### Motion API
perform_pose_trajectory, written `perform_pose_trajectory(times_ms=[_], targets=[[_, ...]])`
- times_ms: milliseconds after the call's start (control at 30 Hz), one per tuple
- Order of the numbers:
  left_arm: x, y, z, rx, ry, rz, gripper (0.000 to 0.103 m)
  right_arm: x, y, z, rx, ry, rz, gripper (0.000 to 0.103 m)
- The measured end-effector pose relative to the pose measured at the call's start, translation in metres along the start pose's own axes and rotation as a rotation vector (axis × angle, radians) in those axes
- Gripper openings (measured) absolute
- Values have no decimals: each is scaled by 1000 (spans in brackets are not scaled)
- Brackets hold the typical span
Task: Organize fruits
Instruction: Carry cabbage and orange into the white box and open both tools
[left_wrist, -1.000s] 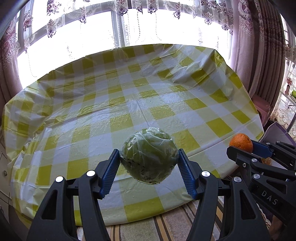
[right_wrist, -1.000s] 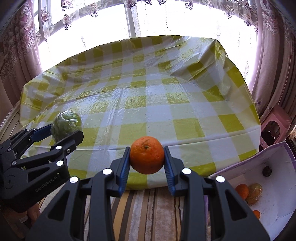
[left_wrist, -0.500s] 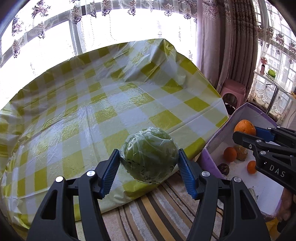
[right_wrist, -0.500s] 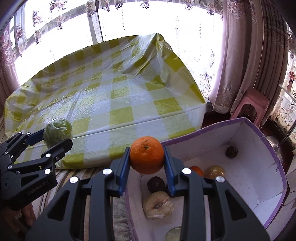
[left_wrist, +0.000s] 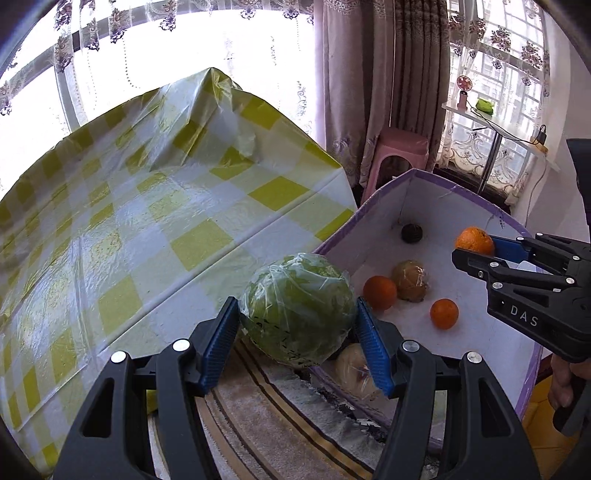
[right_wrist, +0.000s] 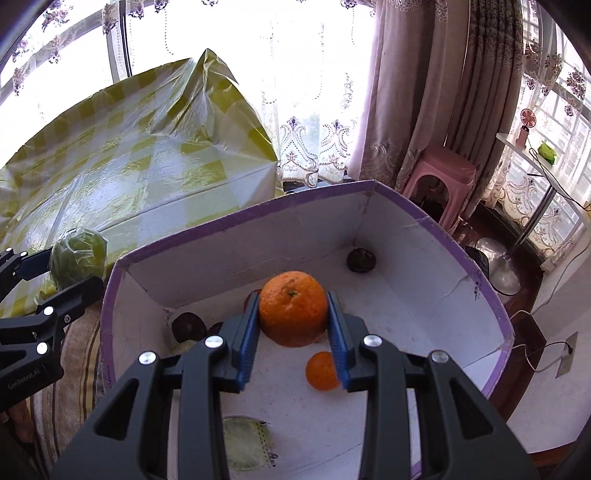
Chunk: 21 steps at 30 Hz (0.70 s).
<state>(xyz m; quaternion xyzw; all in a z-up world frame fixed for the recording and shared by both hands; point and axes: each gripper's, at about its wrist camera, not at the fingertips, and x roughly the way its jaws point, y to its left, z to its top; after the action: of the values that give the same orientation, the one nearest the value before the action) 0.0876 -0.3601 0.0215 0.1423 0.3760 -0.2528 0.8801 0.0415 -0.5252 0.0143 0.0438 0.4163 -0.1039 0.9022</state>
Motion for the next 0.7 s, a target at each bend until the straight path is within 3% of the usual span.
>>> perform_pose_trajectory(times_ms=[333,700], targets=[[39,-52,3,113,107,-105,61,16,-28,-17,-2,47,-107,35],[77,-76,5,149,222,-163,61,37,-41,-30,24,108,-117,35]])
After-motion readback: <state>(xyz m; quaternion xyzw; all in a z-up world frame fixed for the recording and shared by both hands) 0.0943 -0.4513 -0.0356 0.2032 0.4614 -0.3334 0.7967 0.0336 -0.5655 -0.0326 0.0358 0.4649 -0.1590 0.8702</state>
